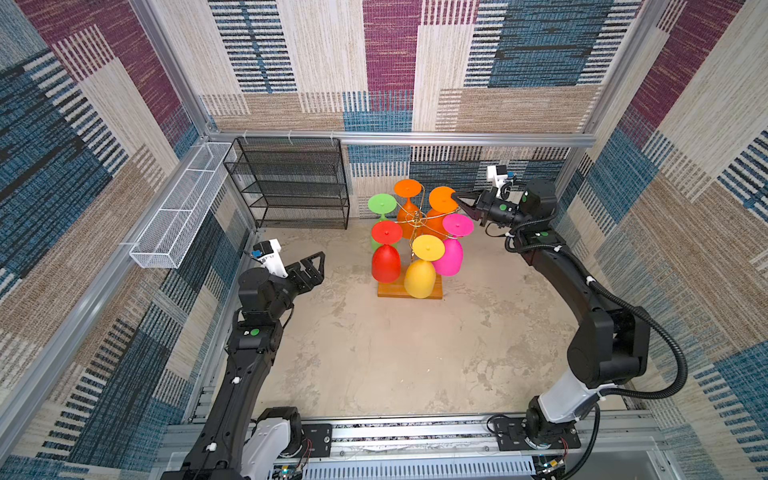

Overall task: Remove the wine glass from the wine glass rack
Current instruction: 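Close the right gripper on the orange glass's foot on the rack, then lift the orange glass off the rack with the right gripper while the left rises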

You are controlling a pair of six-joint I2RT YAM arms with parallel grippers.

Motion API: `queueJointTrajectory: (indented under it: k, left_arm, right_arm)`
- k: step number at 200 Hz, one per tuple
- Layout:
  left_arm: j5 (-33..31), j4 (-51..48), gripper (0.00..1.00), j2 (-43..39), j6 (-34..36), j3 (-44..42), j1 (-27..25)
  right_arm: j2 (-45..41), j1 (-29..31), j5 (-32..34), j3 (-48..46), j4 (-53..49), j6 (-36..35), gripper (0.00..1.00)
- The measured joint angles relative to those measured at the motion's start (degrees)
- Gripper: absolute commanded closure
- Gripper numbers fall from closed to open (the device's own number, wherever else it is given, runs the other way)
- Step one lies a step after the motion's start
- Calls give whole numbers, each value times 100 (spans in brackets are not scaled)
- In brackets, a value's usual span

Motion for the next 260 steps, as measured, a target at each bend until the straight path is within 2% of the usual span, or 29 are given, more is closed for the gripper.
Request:
queueJointTrajectory:
  k: [114, 148, 196, 260]
  left_arm:
    - [0, 0, 2, -68, 0, -61, -2]
    - [2, 0, 2, -72, 0, -61, -4]
    - [24, 2, 1, -133, 0, -61, -2]
    - [455, 291, 2, -50, -118, 190, 0]
  right_arm:
    - [1108, 35, 15, 1506, -356, 46, 100]
    - [1187, -66, 70, 1661, -457, 42, 100]
    - [721, -509, 361, 1032, -409, 22, 100]
    - [-758, -1010, 717, -210, 157, 17, 100]
